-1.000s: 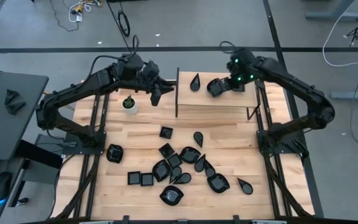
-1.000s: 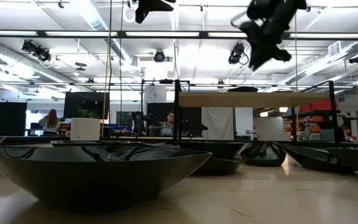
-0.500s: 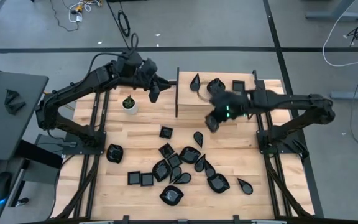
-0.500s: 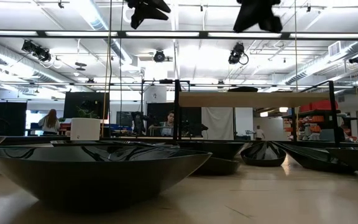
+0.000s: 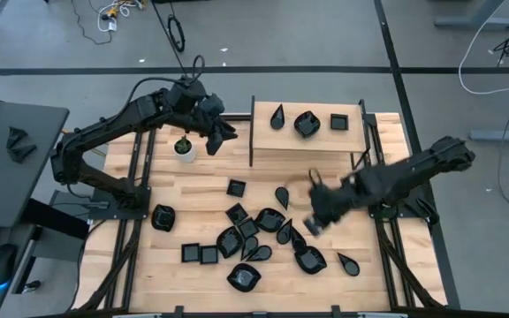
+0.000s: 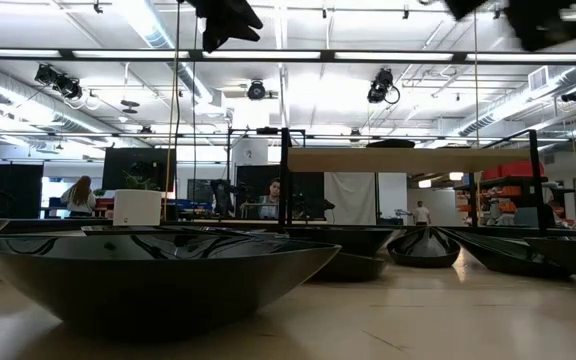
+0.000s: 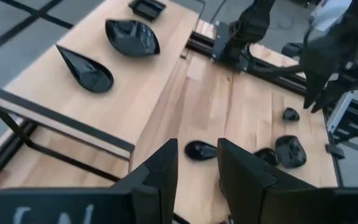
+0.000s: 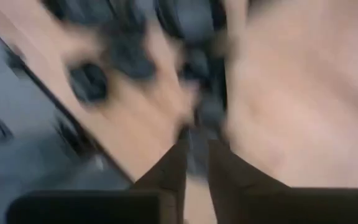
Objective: Pick & Place Mini shaped plates
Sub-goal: Stack the drop-shaped plate on top of the drop-shaped plate on the shelf
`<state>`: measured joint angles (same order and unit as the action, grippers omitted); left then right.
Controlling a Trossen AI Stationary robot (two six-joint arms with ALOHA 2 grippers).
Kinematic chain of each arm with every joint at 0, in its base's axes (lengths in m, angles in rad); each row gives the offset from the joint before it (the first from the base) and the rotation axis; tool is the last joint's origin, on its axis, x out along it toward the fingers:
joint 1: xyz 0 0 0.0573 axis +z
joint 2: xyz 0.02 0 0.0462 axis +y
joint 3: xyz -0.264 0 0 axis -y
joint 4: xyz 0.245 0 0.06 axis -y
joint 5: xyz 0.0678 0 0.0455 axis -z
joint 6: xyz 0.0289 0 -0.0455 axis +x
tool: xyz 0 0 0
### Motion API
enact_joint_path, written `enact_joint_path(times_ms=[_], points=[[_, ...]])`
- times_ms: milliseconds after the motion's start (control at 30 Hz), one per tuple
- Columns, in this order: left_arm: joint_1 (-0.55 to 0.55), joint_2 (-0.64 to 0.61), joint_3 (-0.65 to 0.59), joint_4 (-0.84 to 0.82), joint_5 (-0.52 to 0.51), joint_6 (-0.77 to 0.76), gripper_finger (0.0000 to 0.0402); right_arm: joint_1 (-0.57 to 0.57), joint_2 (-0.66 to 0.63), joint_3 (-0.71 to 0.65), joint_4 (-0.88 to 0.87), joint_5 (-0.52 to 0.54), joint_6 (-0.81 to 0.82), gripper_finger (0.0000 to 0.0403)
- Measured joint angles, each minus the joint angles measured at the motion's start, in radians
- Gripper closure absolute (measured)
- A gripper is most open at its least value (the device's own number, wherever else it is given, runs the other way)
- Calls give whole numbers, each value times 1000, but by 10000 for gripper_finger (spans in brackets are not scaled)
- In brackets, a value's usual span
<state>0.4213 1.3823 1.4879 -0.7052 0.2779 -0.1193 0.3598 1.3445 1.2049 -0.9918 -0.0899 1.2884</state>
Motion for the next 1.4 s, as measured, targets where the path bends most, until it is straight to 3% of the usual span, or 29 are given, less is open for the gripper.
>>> enact_joint_path(times_ms=[233,467,667,867,1067,1400], points=[[-53,0,0,-71,2,-79,285,171,-1,-208,-9,-197,126,273],[-190,0,0,-73,-129,-206,285,242,-1,-430,178,-314,140,260],[-316,0,0,-71,-257,-318,285,305,-2,-556,351,-320,215,275],[-396,11,0,-16,-382,-333,285,370,-2,-615,456,-276,284,292],[-409,12,0,27,-409,-333,285,399,-2,-653,501,-234,350,304],[-402,12,0,52,-425,-307,285,402,-2,-692,606,-201,321,323]])
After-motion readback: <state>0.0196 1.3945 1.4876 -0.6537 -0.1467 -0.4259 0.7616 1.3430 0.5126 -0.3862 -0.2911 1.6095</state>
